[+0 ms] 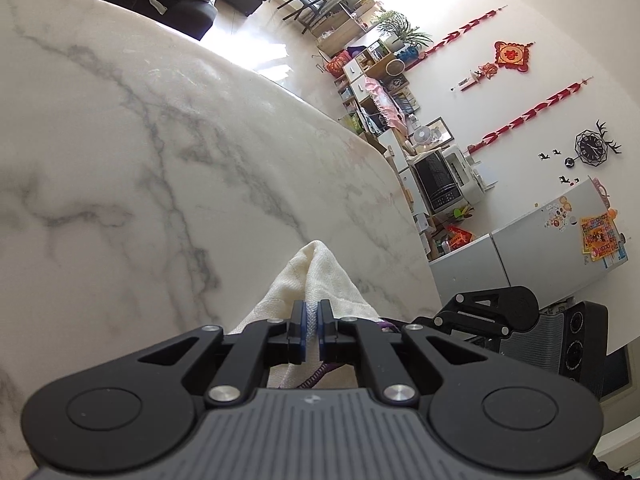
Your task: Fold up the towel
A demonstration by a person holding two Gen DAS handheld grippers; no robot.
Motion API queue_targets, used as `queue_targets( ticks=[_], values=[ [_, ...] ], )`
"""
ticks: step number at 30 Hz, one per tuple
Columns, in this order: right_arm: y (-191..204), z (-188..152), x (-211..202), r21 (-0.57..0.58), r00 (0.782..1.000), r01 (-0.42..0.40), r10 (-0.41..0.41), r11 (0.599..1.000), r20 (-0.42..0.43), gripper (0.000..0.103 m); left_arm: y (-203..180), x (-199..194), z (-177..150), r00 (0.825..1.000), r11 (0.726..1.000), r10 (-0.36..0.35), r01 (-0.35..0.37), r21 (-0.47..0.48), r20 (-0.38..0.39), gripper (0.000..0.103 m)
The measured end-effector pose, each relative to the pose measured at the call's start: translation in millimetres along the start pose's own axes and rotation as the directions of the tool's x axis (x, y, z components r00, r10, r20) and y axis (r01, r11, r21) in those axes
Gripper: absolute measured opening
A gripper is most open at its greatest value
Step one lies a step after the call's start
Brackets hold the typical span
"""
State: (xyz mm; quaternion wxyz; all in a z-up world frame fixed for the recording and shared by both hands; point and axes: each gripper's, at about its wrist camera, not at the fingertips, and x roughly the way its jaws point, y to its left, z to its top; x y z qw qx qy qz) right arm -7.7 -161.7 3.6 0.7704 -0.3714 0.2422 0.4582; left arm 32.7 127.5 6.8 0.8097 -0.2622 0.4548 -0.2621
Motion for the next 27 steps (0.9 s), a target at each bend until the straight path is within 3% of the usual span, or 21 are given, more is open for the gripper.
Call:
queue_targets(
  ticks=[8, 12, 15, 16, 17, 18, 20, 22, 27],
  values=[
    [16, 18, 5, -0.032, 1.000, -0.020, 0.020, 0.999, 0.000, 0.006, 2, -22, -2, 0.999, 0.997, 0.050, -0.050, 0.054, 0.004, 0.005],
    [20, 26, 10, -0.045, 1.000, -0.017, 0.017, 0.999, -0.014, 0.006, 4, -27, -7, 0.999, 0.997, 0.041, -0.041, 0.063, -0.006, 0.005],
    [17, 27, 11, -0.012, 1.000, -0.007, 0.007, 1.000, -0.024, 0.006, 2, -27, -17, 0.999, 0.993, 0.039, -0.039, 0.107, 0.001, 0.013],
    [16, 27, 9, 0.006, 1.000, -0.003, 0.003, 1.000, -0.025, 0.006, -4, -28, -25, 0.997, 0.983, 0.064, -0.069, 0.169, 0.031, 0.020],
    [16, 27, 8, 0.025, 1.000, 0.002, -0.002, 1.000, -0.026, 0.006, -11, -28, -33, 0.993, 0.968, 0.098, -0.109, 0.227, 0.060, 0.026],
    [15, 27, 7, 0.044, 1.000, 0.007, -0.006, 0.999, -0.026, 0.006, -18, -27, -42, 0.986, 0.943, 0.141, -0.161, 0.291, 0.091, 0.039],
    [10, 28, 5, 0.071, 0.999, 0.018, -0.016, 0.997, -0.028, 0.006, -34, -23, -61, 0.964, 0.870, 0.212, -0.261, 0.419, 0.159, 0.041],
    [6, 31, 4, 0.088, 0.999, 0.026, -0.023, 0.996, -0.030, 0.006, -46, -15, -78, 0.949, 0.796, 0.242, -0.313, 0.518, 0.202, 0.041],
    [-2, 38, 6, 0.129, 0.999, 0.033, -0.028, 0.991, -0.040, 0.006, -69, 1, -108, 0.915, 0.645, 0.280, -0.403, 0.649, 0.290, 0.043]
  ],
)
